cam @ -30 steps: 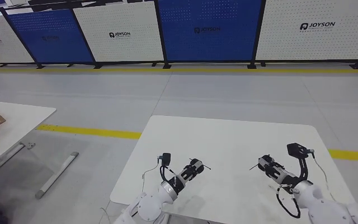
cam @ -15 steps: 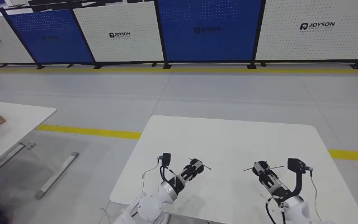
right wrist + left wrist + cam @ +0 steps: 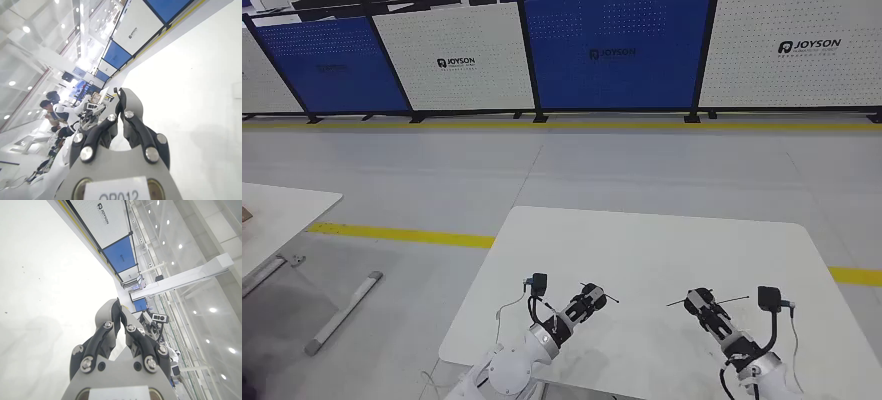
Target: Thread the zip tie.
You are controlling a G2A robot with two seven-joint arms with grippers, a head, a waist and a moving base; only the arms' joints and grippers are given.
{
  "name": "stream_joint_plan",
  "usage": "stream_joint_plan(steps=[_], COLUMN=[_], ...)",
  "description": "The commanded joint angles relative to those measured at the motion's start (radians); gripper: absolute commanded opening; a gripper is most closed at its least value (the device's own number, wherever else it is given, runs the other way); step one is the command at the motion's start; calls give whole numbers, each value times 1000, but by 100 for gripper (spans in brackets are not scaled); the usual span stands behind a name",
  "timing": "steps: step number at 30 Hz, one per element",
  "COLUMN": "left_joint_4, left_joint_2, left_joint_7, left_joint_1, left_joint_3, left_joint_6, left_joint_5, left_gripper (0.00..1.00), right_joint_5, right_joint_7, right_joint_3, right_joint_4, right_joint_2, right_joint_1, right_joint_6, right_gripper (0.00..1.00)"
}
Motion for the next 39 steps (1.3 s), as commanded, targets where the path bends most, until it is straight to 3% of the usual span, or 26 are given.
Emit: stream_joint_plan(steps=[1,4,8,21,28,30,39], left_joint_4=[0,0,0,0,16,24,24], left_joint_2=[0,0,0,0,-4,-7,-7], left_joint_7=[0,0,0,0,-19,-13,-14], left_joint_1=[0,0,0,0,-34,-43,-44], left_joint_3=[0,0,0,0,58,73,74], left_joint_6=[0,0,0,0,48,45,43], left_joint_5=[0,0,0,0,91,92,88], left_gripper=[0,0,0,0,0,0,0], right_joint_5=[-8,-31,-50,-50,-50,-50,-54], right_joint_7=[8,-27,-158,-158,-158,-158,-169], right_joint_3=[-42,-97,-133,-133,-133,-133,-128], right_joint_4=[21,43,71,71,71,71,66], right_joint_2=[-8,-22,-40,-40,-40,-40,-42], right_joint_1=[28,57,70,70,70,70,59], right_joint_6=[-6,-12,-9,-9,-9,-9,-7], right_gripper=[0,0,0,0,0,0,0])
